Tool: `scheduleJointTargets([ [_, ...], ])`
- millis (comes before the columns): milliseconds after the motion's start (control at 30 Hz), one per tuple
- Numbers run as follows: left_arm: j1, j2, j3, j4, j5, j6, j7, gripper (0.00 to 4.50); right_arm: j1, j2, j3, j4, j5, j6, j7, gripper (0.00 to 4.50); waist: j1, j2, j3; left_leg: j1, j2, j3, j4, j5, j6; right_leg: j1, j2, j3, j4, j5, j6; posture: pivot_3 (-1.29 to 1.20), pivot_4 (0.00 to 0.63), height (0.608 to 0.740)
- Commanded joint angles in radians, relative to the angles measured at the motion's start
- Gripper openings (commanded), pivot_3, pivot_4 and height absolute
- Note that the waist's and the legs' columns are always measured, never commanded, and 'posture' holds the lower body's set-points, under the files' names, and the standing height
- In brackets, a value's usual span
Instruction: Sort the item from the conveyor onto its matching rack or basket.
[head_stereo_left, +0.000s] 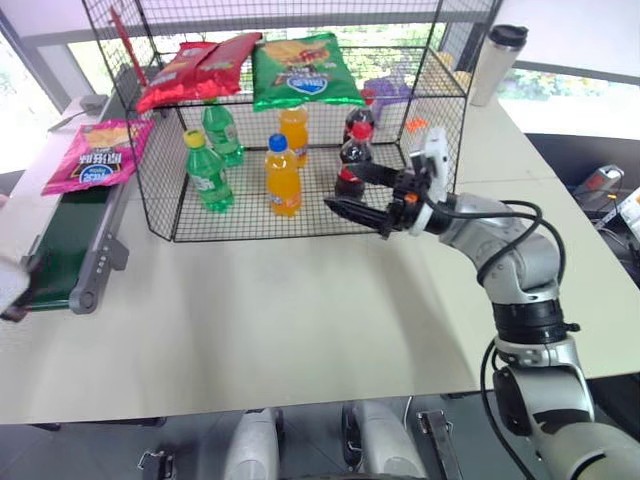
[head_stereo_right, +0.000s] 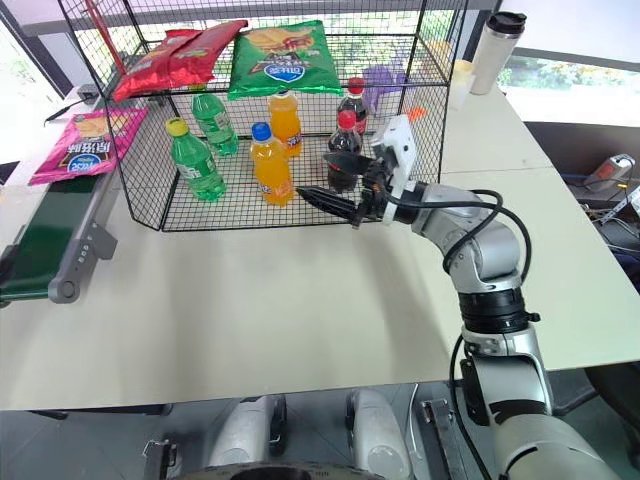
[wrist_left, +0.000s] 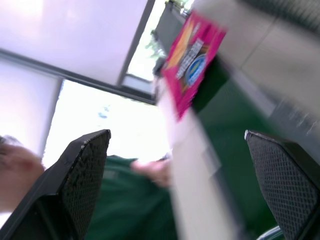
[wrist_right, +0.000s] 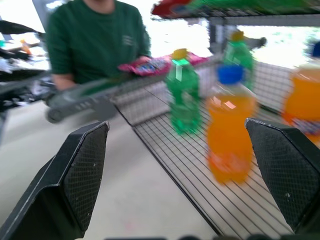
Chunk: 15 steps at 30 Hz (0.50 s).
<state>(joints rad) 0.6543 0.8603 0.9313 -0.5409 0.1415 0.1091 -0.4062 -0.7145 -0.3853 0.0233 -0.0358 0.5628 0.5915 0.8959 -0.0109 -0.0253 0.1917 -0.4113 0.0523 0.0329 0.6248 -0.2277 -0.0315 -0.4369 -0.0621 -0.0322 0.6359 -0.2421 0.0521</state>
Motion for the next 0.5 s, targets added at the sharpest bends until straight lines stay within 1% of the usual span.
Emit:
scheduleJointTargets([
  [33,0.034,0.001,0.028,0.042,0.146,-0.146,0.002,4.47,-0.032,0.018,0.014,0.008,-0.002,-0.037,0.027,4.5,0.0,0.0,0.0,0.0,0.0,0.0,0.0,0.0,0.0,0.0,-0.001,0.0,0.0,0.0,0.0,0.0,0.15,0.74],
  [200,0.023,-0.002,-0.035,0.096,0.25,-0.226,-0.006,4.47,-0.038,0.028,0.045,0.022,-0.027,-0.065,0.051,4.5,-0.003,0.0,0.0,-0.002,0.0,0.003,-0.001,0.0,0.0,0.0,-0.004,0.0,-0.005,0.001,-0.001,0.0,0.15,0.74],
  [400,-0.043,0.011,-0.121,0.17,0.295,-0.226,-0.032,4.47,-0.044,0.0,-0.007,-0.087,0.089,0.06,0.056,4.5,-0.003,0.0,0.0,-0.006,0.0,0.004,-0.001,0.0,0.0,-0.005,-0.002,0.0,-0.004,0.003,0.002,0.0,0.15,0.74],
  [500,-0.096,0.022,-0.166,0.21,0.323,-0.226,-0.024,4.47,-0.039,-0.015,-0.019,-0.125,0.118,0.094,0.049,4.5,-0.003,0.0,0.0,-0.006,0.001,0.004,-0.001,0.0,0.0,-0.005,0.0,0.0,-0.003,0.003,0.002,0.0,0.15,0.74],
])
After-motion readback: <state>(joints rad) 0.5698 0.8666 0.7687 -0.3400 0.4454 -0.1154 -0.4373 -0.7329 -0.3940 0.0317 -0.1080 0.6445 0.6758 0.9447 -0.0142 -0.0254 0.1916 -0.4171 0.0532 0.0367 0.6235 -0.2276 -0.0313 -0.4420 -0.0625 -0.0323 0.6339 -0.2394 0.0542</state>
